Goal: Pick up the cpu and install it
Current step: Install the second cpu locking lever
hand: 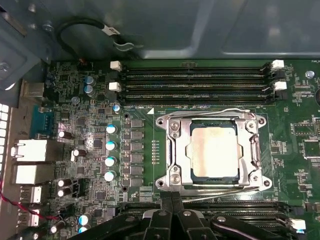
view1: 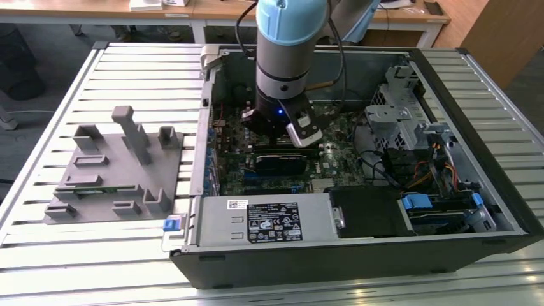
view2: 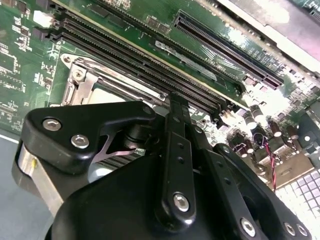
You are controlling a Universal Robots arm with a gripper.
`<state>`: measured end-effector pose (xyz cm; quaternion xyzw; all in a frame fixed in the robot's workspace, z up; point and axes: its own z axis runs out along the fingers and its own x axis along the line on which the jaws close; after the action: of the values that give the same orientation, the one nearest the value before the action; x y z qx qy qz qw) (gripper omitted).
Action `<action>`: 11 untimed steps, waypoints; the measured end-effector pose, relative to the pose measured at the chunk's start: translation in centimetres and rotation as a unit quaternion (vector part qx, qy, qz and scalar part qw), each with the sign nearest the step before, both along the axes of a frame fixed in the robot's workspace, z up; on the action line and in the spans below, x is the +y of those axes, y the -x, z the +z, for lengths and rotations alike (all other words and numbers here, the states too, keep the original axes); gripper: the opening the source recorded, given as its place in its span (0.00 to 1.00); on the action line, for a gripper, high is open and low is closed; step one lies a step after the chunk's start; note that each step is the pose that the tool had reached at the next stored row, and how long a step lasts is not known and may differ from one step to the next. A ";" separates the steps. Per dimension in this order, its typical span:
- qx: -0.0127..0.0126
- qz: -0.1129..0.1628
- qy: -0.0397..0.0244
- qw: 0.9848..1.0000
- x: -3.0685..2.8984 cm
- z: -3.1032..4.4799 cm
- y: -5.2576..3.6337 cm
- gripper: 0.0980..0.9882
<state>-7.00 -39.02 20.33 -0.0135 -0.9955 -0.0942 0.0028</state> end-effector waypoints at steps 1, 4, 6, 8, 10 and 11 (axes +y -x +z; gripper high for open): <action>0.000 0.000 -0.001 1.000 -0.01 -0.05 0.00 0.01; 0.000 0.000 -0.006 1.000 0.00 -0.15 0.01 0.01; 0.000 0.000 -0.009 1.000 0.01 -0.26 0.01 0.01; 0.000 0.000 -0.011 1.000 0.01 -0.33 0.01 0.01; 0.000 0.000 -0.012 1.000 0.00 -0.39 0.02 0.01; 0.000 0.000 -0.013 1.000 0.00 -0.42 0.02 0.01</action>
<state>-7.01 -39.02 19.91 -0.0135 -0.9942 -0.1070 0.0029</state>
